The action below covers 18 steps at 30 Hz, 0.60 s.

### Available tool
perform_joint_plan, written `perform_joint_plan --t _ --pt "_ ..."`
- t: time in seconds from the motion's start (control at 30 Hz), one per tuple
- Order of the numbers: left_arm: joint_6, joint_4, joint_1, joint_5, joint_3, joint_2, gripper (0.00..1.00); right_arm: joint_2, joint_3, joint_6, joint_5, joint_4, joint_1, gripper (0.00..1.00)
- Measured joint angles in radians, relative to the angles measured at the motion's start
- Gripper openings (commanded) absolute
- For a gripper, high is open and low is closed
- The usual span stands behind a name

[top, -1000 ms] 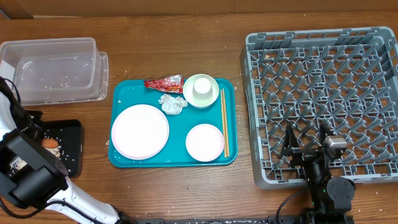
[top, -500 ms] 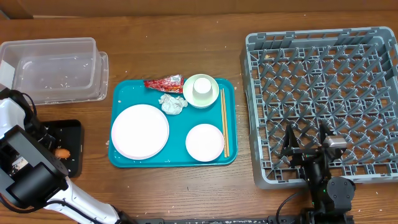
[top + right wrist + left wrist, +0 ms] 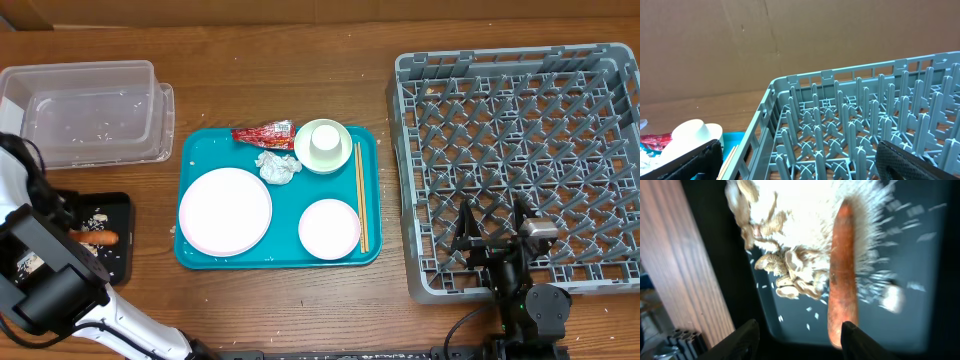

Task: Sort waste into correct bins and load items into the dishwasher
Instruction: 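Move the sausage left and drop it onto the black tray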

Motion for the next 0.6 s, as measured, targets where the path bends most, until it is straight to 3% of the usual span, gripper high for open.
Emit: perform_joint_plan --t 0.2,0.43,0.6 --pt "0.051 -0.073 -0.007 0.078 0.201 -0.018 0.54 0.0 0.0 0.0 0.0 0.0 0.0 1.0" --pt "0.163 -0.013 -0.117 0.252 0.238 -0.144 0.54 0.0 0.0 0.0 0.0 0.0 0.0 1.0" --pt "0.344 0.05 -0.312 0.322 0.251 -0.228 0.83 0.0 0.0 0.0 0.0 0.0 0.0 1.0"
